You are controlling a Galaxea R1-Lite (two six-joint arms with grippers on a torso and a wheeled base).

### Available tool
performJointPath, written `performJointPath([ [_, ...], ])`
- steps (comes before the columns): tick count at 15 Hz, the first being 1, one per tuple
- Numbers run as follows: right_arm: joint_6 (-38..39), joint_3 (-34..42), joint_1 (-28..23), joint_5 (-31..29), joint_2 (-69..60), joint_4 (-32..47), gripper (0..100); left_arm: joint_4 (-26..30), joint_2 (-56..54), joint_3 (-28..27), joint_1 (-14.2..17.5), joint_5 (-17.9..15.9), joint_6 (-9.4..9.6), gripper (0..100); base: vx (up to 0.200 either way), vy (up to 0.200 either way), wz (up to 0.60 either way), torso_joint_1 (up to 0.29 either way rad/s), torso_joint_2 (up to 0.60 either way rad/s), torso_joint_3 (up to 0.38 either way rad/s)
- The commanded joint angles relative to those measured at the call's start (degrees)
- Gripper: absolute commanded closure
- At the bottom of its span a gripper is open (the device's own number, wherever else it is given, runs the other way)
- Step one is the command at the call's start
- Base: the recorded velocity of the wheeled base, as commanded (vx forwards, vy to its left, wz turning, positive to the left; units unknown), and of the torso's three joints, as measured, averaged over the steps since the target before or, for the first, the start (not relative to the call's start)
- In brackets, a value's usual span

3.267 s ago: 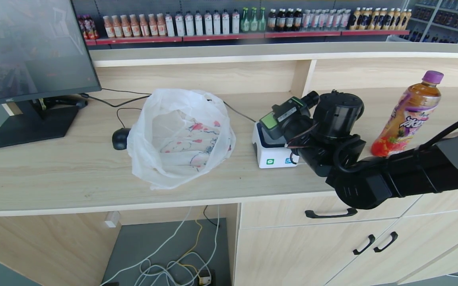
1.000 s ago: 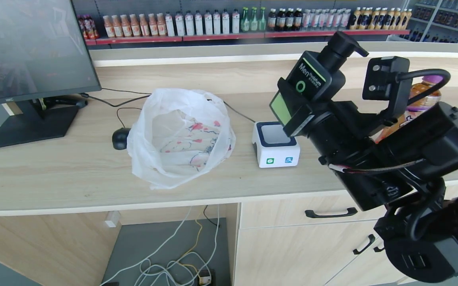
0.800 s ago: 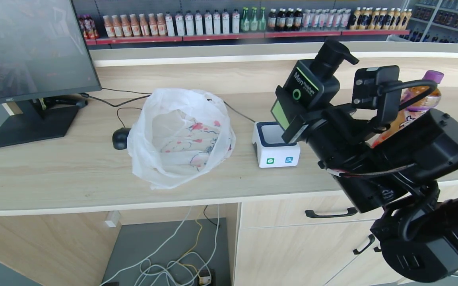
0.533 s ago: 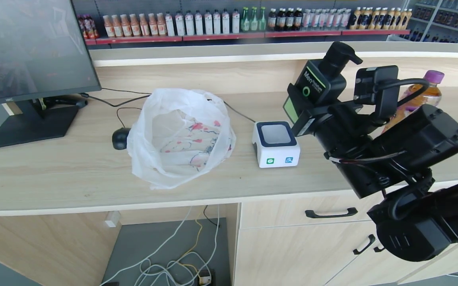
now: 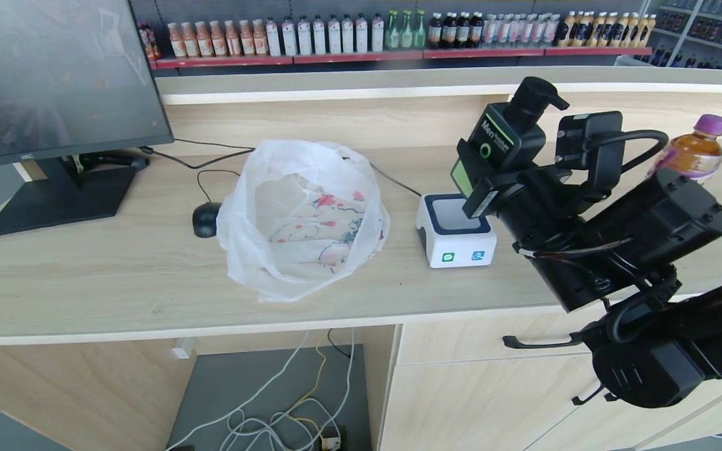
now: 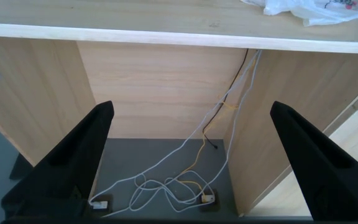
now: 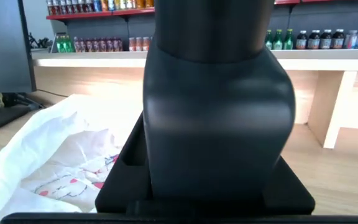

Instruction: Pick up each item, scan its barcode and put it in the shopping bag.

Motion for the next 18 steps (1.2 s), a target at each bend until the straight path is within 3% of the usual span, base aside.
performJointPath([
  [1, 0.5, 0.6, -0.1, -0.1, 0.0, -0.1, 100, 0.0, 0.0, 0.0, 0.1, 0.0, 0.02, 0, 0.000, 0.200, 0.00, 0.007, 0.00, 0.002],
  [9, 0.5, 1.6, -0.1, -0.1, -1.5, -0.1, 100, 0.0, 0.0, 0.0, 0.1, -0.1, 0.11, 0, 0.000, 0.200, 0.00, 0.003, 0.00, 0.004],
  [14, 0.1, 5.4, -0.1, 0.0, -3.7, -0.1, 100, 0.0, 0.0, 0.0, 0.1, -0.1, 0.11, 0, 0.000, 0.000, 0.00, 0.000, 0.00, 0.000],
  [18, -2.1, 5.7, 3.1, 0.2, -2.8, -0.1, 100, 0.0, 0.0, 0.0, 0.1, 0.0, 0.11, 0, 0.000, 0.000, 0.00, 0.000, 0.00, 0.000],
])
